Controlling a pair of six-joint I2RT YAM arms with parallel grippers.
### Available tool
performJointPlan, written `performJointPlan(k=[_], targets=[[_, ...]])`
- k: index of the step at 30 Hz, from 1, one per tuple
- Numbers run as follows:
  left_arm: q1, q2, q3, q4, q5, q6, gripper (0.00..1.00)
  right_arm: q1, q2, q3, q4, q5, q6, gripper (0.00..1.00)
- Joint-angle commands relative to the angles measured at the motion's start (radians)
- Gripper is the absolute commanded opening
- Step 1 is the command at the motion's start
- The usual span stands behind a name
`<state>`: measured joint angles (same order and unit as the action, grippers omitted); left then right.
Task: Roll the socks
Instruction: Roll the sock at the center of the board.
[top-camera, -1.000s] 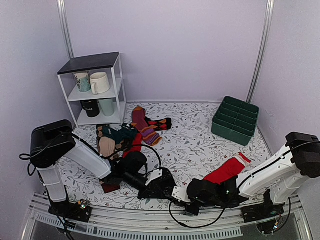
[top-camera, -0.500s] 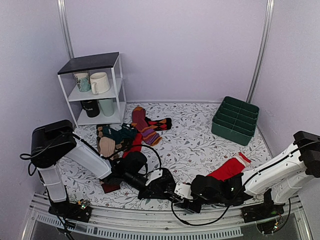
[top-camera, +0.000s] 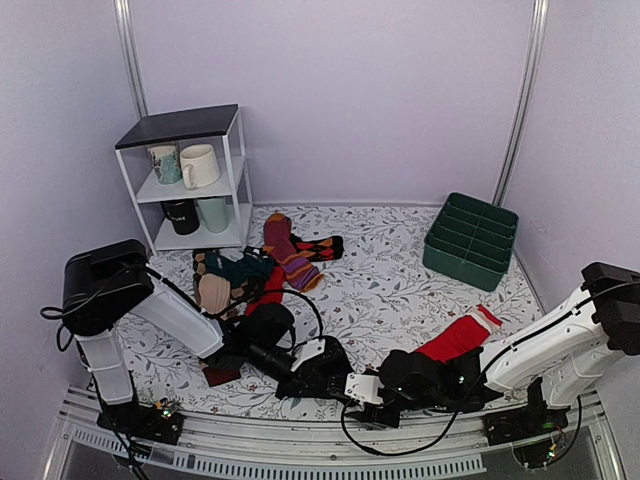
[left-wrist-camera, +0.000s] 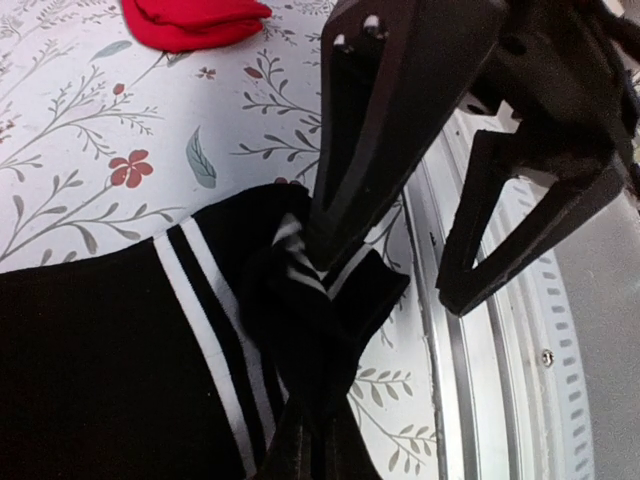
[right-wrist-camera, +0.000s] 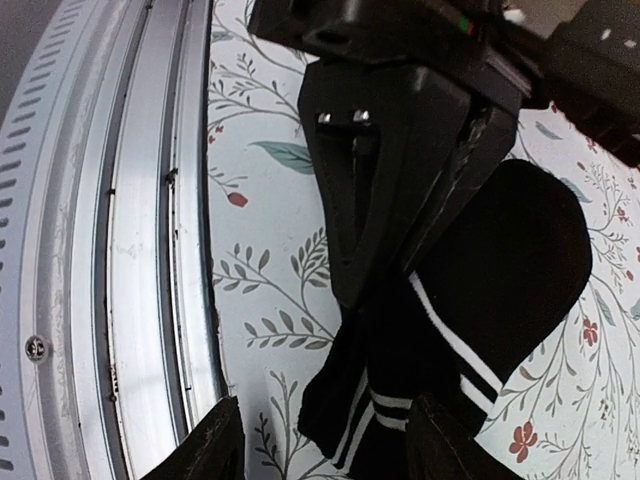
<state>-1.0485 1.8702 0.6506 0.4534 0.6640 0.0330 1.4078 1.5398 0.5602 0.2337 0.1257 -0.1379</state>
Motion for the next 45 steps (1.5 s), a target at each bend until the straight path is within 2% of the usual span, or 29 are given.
performJointPlan(k=[1, 17, 19, 23, 27, 30, 31, 34, 40, 42, 45], targets=[[-0.001, 0.058, -0.031, -0.151, -0.041, 0.006, 0.00, -0.006, 0.029, 0.011, 0.030, -0.016, -0.012, 0.56], [-0.001, 0.057, -0.032, -0.151, -0.035, 0.008, 0.00, -0.044, 0.116, 0.018, 0.020, 0.027, 0.039, 0.56], [-0.002, 0.057, -0.032, -0.151, -0.035, 0.009, 0.00, -0.052, 0.121, 0.019, 0.013, 0.009, 0.048, 0.47], [-0.002, 0.053, -0.034, -0.152, -0.039, 0.012, 0.00, -0.059, 0.119, 0.024, -0.023, -0.024, 0.080, 0.19], [-0.001, 0.033, -0.039, -0.144, -0.078, 0.014, 0.00, -0.071, 0.121, 0.036, -0.083, -0.076, 0.130, 0.07], [-0.003, -0.022, -0.062, -0.114, -0.157, 0.027, 0.02, -0.092, 0.121, 0.049, -0.137, -0.137, 0.215, 0.06], [-0.002, -0.051, -0.070, -0.112, -0.183, 0.039, 0.08, -0.098, 0.121, 0.051, -0.146, -0.158, 0.233, 0.06], [-0.005, -0.142, -0.101, -0.093, -0.287, 0.068, 0.15, -0.132, 0.130, 0.062, -0.190, -0.223, 0.300, 0.06], [-0.066, -0.365, -0.231, -0.010, -0.477, 0.132, 0.21, -0.189, 0.161, 0.128, -0.321, -0.338, 0.399, 0.05], [-0.088, -0.410, -0.267, 0.001, -0.496, 0.144, 0.20, -0.219, 0.176, 0.147, -0.361, -0.391, 0.430, 0.05], [-0.138, -0.453, -0.316, 0.046, -0.510, 0.161, 0.12, -0.256, 0.213, 0.194, -0.435, -0.444, 0.465, 0.05]])
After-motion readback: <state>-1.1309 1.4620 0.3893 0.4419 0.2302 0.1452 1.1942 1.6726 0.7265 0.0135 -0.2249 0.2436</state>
